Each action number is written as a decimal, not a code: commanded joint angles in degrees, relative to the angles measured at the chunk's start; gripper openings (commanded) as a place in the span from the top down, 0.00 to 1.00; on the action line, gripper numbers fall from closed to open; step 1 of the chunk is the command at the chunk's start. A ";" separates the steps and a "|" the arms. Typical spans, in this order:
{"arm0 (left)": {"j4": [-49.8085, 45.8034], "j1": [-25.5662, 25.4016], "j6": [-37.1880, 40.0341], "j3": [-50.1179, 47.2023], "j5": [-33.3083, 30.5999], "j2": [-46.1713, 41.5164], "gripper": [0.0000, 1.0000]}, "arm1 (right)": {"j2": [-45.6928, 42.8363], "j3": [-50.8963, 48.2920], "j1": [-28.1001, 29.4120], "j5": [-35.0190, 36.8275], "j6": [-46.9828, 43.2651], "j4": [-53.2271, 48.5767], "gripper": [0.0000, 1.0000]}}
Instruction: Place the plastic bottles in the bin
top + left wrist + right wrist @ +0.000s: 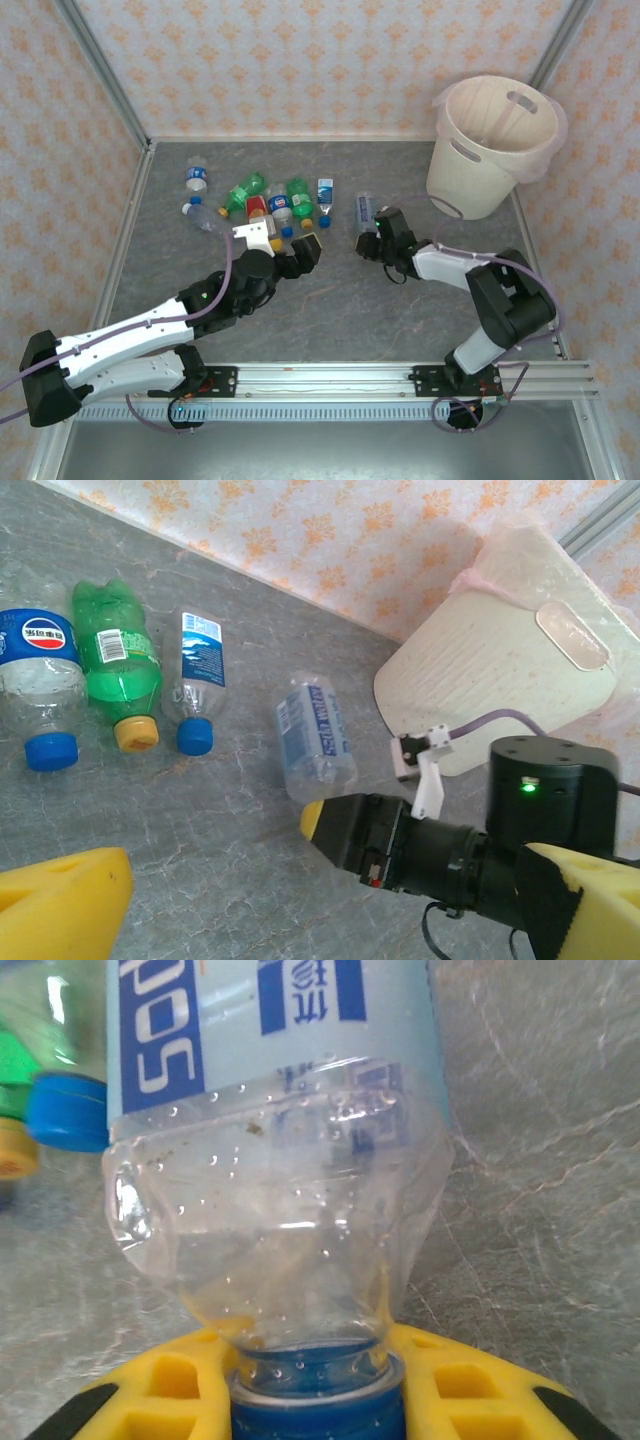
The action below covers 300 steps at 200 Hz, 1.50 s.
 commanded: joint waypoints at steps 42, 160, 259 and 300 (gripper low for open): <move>2.97 -0.18 2.60 1.96 1.99 0.10 0.01 | -15.28 -0.86 0.47 7.80 0.57 -4.44 0.74; 3.88 -0.24 7.27 6.69 4.15 -0.78 0.01 | -26.04 20.74 -1.57 18.15 0.91 -19.08 0.80; -0.24 -0.17 18.10 18.30 0.99 4.85 0.01 | -19.63 34.39 -20.94 8.05 6.23 -20.65 0.78; -0.56 0.00 21.63 21.97 0.64 8.85 0.01 | -13.64 40.06 -28.22 4.12 8.33 -19.97 0.78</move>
